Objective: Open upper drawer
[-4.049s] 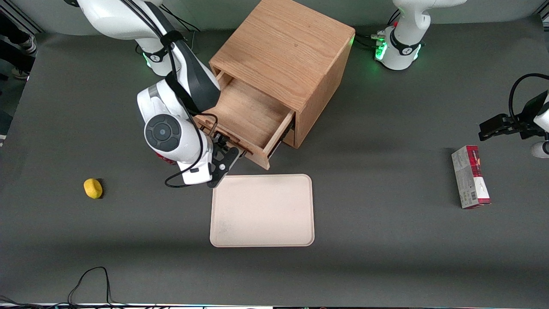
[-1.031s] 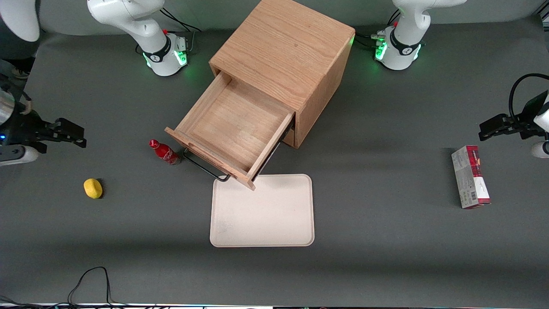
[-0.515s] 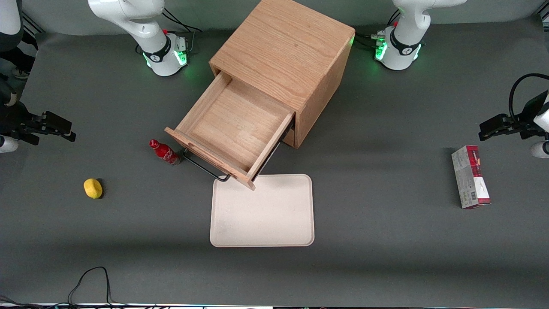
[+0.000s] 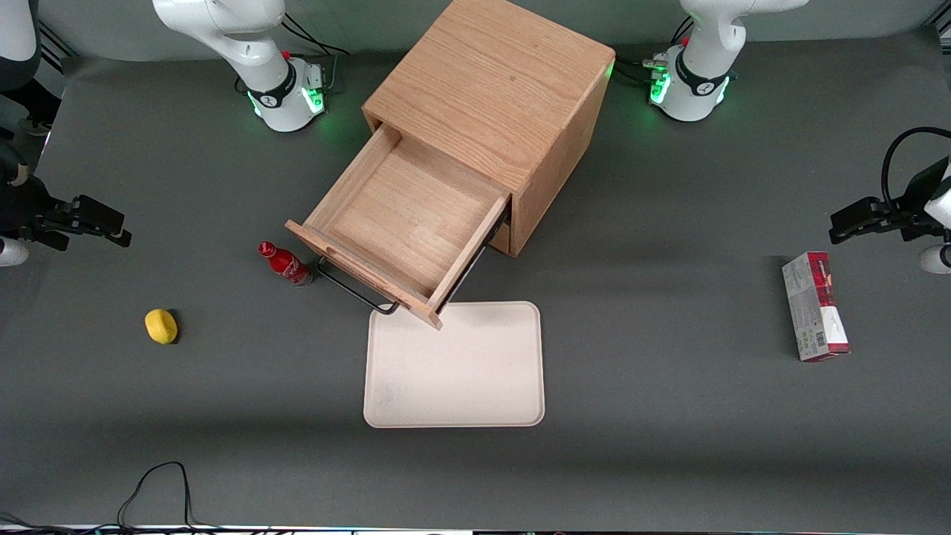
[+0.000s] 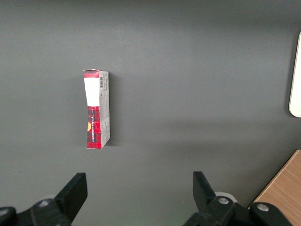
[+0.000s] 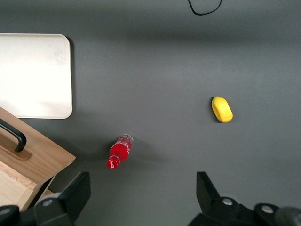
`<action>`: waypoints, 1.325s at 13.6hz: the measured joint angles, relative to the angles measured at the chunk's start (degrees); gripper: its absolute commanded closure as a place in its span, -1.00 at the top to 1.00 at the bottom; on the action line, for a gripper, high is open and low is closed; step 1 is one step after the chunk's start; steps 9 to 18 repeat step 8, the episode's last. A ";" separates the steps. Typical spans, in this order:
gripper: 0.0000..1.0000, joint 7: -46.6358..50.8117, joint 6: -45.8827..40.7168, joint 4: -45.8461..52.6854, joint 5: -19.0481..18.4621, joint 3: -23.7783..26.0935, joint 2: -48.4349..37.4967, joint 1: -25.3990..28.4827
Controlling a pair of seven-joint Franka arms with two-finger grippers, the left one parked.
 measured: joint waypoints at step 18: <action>1.00 0.10 0.00 -0.06 -0.13 -0.18 0.00 0.71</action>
